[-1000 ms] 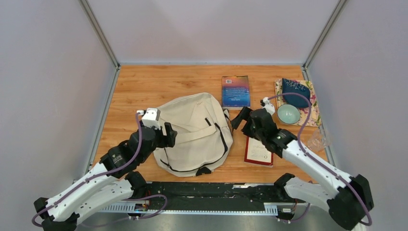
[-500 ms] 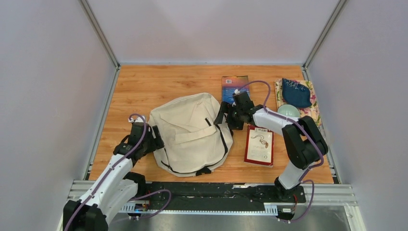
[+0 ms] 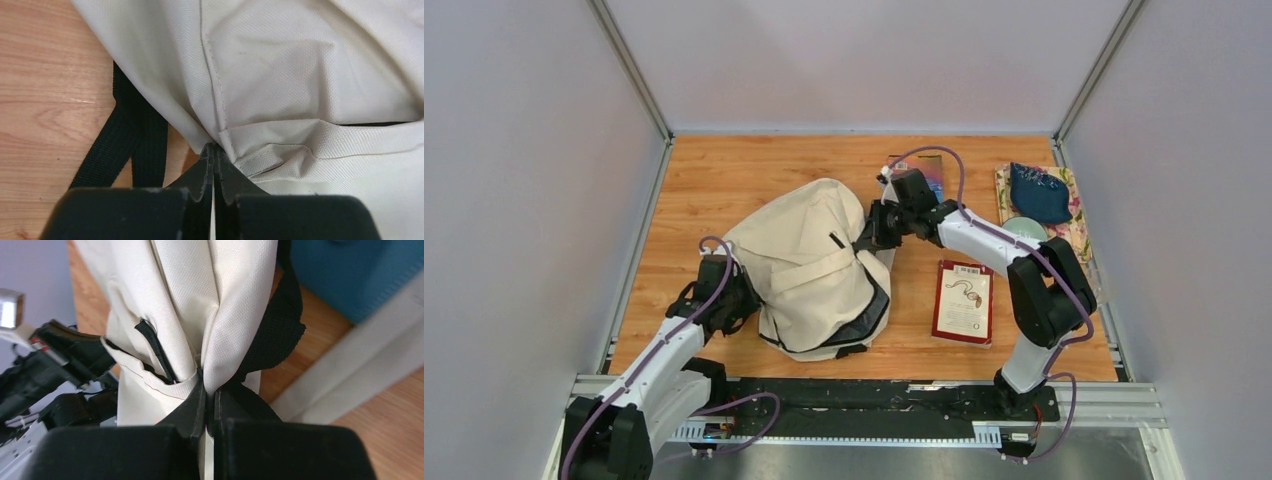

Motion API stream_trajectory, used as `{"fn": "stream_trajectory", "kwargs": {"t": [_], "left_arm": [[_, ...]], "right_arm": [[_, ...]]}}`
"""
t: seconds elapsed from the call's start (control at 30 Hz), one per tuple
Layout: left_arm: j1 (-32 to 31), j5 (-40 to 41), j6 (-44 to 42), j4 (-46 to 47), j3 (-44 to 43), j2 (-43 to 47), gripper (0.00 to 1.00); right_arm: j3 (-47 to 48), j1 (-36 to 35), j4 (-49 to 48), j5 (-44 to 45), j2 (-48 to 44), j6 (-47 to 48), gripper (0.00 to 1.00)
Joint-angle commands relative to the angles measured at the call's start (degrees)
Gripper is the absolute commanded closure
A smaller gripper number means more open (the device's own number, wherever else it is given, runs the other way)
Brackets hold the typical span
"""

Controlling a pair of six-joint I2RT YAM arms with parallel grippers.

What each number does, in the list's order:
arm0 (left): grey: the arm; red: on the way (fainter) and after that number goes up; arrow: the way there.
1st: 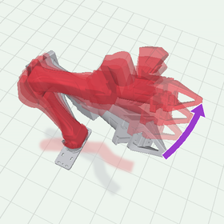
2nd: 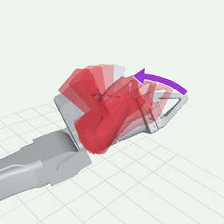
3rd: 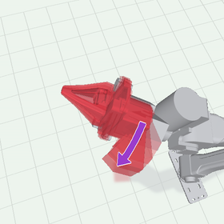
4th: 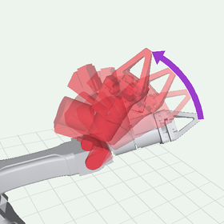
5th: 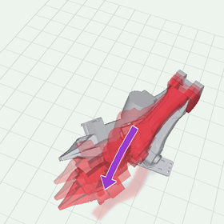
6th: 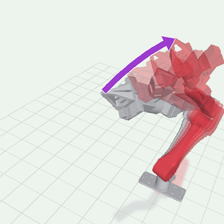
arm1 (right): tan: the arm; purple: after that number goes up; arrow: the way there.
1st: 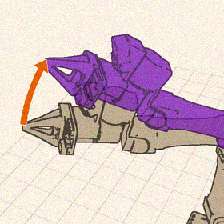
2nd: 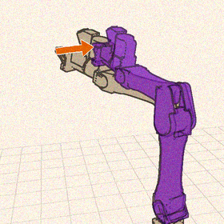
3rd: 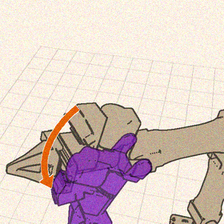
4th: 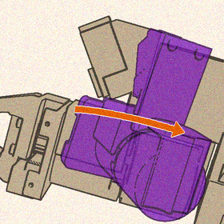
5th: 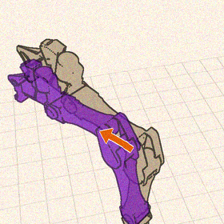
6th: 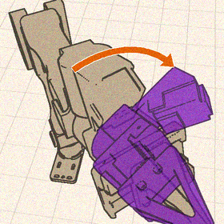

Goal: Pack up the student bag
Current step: Adjust the student bag at the center of the board.

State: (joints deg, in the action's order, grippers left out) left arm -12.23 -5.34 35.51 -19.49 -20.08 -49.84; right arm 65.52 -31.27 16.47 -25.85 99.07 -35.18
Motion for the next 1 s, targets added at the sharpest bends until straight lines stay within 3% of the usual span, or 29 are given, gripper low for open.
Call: {"fn": "stream_trajectory", "kwargs": {"t": [0.0, 0.17, 0.33, 0.47, 0.67, 0.73, 0.77, 0.8, 0.93, 0.97], "left_arm": [[-0.3, -2.6, 1.1, 2.1, -3.8, 3.2, 1.00], [-0.3, 1.7, -1.7, -2.7, -8.7, 5.3, 1.00], [-0.3, 6.7, -4.1, -6.1, -14.1, 5.5, 1.00], [0.0, 7.7, -6.4, -7.6, -15.5, 3.4, 1.00], [0.3, 3.0, -6.8, -3.6, -12.4, 0.2, 1.00], [0.3, 0.9, -6.8, -2.1, -11.4, -0.1, 0.89], [0.3, 0.2, -6.8, -1.4, -11.1, 0.0, 0.82], [0.3, -0.7, -6.8, -0.9, -10.8, 0.2, 0.68], [0.2, -6.4, -7.9, 1.0, -11.2, 1.4, 0.45], [0.3, -7.4, -8.3, 1.0, -11.5, 1.6, 0.42]], "right_arm": [[11.7, -5.0, -3.3, -8.9, 0.3, 1.4, 1.00], [22.3, -9.2, -2.8, -9.3, 1.7, 0.6, 1.00], [26.9, -12.8, -3.5, -8.7, 4.3, -1.8, 1.00], [25.2, -12.5, -2.1, -3.8, 7.4, -2.2, 1.00], [16.0, -9.4, -0.9, 3.3, 8.6, -3.8, 1.00], [13.1, -7.3, -1.0, 5.1, 8.3, -3.8, 0.99], [12.5, -6.6, -0.9, 5.5, 8.2, -3.8, 0.93], [12.1, -5.0, -0.9, 5.5, 8.3, -3.4, 0.88], [11.7, -1.9, -0.6, 4.5, 8.4, -1.7, 0.72], [12.3, -1.4, -0.3, 4.5, 8.4, -1.2, 0.61]]}}
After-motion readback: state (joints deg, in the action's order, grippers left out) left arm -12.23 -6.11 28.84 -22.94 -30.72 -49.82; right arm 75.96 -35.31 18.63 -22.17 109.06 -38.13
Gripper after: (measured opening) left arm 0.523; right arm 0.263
